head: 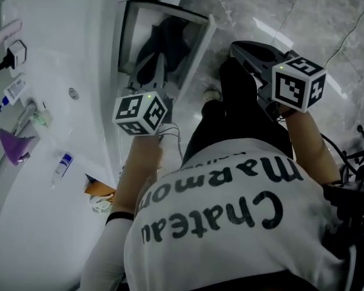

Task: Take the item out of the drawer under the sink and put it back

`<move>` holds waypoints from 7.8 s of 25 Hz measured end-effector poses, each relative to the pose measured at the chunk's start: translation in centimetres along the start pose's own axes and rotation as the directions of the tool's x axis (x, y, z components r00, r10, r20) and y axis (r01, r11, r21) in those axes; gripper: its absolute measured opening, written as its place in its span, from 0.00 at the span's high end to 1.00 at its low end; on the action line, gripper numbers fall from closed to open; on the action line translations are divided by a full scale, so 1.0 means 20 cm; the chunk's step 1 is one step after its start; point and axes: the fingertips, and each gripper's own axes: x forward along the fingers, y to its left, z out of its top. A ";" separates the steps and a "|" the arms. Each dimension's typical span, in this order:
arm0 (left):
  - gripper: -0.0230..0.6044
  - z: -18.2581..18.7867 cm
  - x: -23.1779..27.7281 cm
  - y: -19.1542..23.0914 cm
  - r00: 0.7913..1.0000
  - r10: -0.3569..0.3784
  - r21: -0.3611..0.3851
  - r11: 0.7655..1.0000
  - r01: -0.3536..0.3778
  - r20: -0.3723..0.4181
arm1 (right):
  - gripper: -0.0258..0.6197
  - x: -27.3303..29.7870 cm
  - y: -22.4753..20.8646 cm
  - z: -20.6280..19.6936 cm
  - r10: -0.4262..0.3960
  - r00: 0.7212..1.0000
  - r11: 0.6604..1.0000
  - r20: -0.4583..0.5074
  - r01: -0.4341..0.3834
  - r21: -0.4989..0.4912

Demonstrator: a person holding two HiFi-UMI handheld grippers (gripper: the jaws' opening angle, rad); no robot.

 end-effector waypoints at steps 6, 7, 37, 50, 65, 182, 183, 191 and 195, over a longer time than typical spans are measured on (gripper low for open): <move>0.95 -0.16 0.15 0.03 0.995 0.015 -0.060 0.998 -0.021 -0.099 | 0.94 0.01 -0.16 -0.09 -0.016 1.000 0.996 -0.010 0.017 0.088; 0.95 -0.18 0.17 0.03 0.993 0.016 -0.047 0.999 -0.022 -0.116 | 0.94 0.02 -0.18 -0.10 -0.022 1.000 0.995 -0.015 0.023 0.092; 0.84 -0.48 0.40 0.24 0.949 0.094 -0.037 0.993 -0.110 -0.302 | 0.94 -0.09 -0.39 -0.42 -0.121 0.991 0.969 -0.051 0.129 0.212; 0.91 -0.37 0.15 0.24 0.988 0.053 -0.025 0.998 -0.058 -0.144 | 0.94 -0.20 -0.09 -0.46 -0.170 0.982 0.973 0.077 0.156 0.169; 0.91 -0.21 -0.52 0.08 0.987 -0.121 0.147 0.984 0.104 0.108 | 0.94 -0.19 0.51 -0.45 -0.165 0.968 0.985 0.188 0.171 -0.015; 0.91 1.26 -1.36 0.54 0.618 0.316 -0.234 0.949 -0.213 0.720 | 0.94 0.67 1.81 0.98 0.345 0.913 0.606 -0.219 -0.395 -0.691; 0.91 1.26 -1.35 0.54 0.619 0.327 -0.236 0.945 -0.227 0.714 | 0.94 0.68 1.80 0.99 0.351 0.909 0.607 -0.226 -0.405 -0.684; 0.91 1.25 -1.27 0.59 0.652 0.382 -0.247 0.924 -0.293 0.655 | 0.94 0.76 1.73 1.01 0.370 0.889 0.635 -0.270 -0.454 -0.625; 0.91 1.23 -1.19 0.60 0.690 0.392 -0.244 0.920 -0.307 0.609 | 0.94 0.79 1.66 1.00 0.367 0.884 0.654 -0.288 -0.466 -0.596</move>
